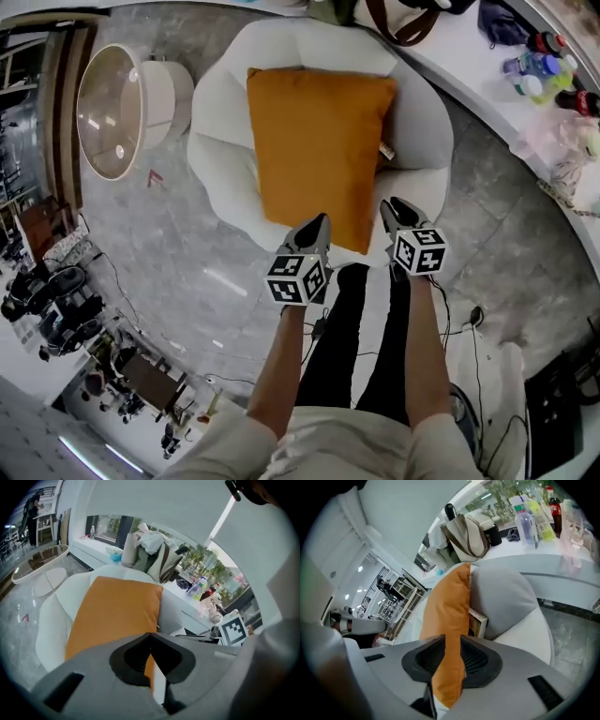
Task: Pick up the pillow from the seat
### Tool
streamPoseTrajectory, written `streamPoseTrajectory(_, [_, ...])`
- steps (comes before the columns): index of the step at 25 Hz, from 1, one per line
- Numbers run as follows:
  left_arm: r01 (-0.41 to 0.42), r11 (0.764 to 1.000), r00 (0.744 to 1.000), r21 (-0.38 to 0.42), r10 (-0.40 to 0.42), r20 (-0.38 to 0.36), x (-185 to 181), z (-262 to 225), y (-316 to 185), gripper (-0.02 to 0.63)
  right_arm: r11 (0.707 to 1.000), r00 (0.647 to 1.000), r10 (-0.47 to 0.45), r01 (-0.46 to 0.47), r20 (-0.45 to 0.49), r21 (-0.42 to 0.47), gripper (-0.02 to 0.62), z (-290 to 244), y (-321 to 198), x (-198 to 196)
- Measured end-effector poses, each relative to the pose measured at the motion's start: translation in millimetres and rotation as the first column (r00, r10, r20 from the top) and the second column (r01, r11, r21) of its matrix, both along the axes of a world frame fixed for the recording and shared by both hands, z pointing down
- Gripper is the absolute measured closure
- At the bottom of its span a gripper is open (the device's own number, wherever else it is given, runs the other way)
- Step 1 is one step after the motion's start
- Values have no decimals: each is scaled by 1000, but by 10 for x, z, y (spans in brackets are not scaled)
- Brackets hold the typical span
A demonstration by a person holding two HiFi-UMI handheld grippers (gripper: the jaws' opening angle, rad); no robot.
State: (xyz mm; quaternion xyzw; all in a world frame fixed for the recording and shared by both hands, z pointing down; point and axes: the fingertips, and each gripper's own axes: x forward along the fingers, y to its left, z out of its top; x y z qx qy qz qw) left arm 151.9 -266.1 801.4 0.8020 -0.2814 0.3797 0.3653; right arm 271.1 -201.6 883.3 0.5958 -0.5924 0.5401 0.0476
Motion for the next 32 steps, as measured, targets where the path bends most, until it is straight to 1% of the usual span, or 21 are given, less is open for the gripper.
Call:
streamPoseTrajectory(2, [-28, 1000, 999, -4, 28, 20, 84, 116, 57, 597, 1000, 998, -10, 9, 57, 19, 486, 96, -58, -28])
streamPoseTrajectory(5, [-42, 999, 998, -14, 43, 50, 121, 264, 109, 597, 999, 991, -25, 21, 129, 36, 437, 247, -137, -95])
streamPoseTrajectory(7, [-47, 999, 997, -17, 48, 66, 133, 369, 170, 597, 999, 984, -19, 13, 175, 35, 408, 389, -147, -122])
streamPoseTrajectory(10, [-50, 998, 994, -27, 52, 93, 192, 586, 341, 597, 999, 964, 29, -39, 264, 33, 396, 605, -65, -87])
streamPoseTrajectory(13, [-47, 998, 993, -34, 50, 108, 310, 790, 437, 597, 995, 933, 72, -93, 354, 42, 382, 762, -32, -29])
streamPoseTrajectory(16, [-47, 999, 992, -25, 50, 114, 351, 914, 390, 597, 993, 909, 62, -98, 411, 66, 354, 845, -136, -102])
streamPoseTrajectory(20, [-20, 999, 991, -36, 24, 131, 313, 1058, 344, 597, 991, 892, 33, -86, 450, 98, 308, 920, -239, -189])
streamPoseTrajectory(22, [-10, 999, 990, -38, 15, 144, 264, 1112, 335, 597, 989, 870, 26, -95, 493, 115, 288, 937, -255, -218])
streamPoseTrajectory(23, [-5, 999, 989, -40, 11, 150, 234, 1146, 333, 597, 986, 852, 26, -107, 523, 125, 267, 941, -262, -227])
streamPoseTrajectory(24, [0, 999, 988, -42, 7, 157, 207, 1184, 334, 597, 983, 829, 27, -124, 559, 137, 245, 933, -276, -231])
streamPoseTrajectory(25, [4, 999, 987, -46, 4, 163, 185, 1226, 335, 597, 978, 803, 27, -145, 596, 151, 205, 912, -301, -230])
streamPoseTrajectory(26, [6, 999, 986, -49, 2, 169, 169, 1266, 337, 597, 973, 780, 25, -164, 626, 165, 185, 884, -339, -230])
streamPoseTrajectory(27, [10, 999, 985, -52, 0, 173, 158, 1300, 338, 597, 969, 766, 16, -171, 643, 180, 164, 858, -387, -241])
streamPoseTrajectory(28, [13, 998, 985, -54, -4, 175, 151, 1325, 340, 597, 967, 762, 1, -165, 647, 193, 143, 841, -436, -267])
streamPoseTrajectory(32, [35, 998, 985, -57, -24, 169, 156, 1383, 343, 597, 973, 770, -72, -85, 633, 214, 95, 889, -621, -450])
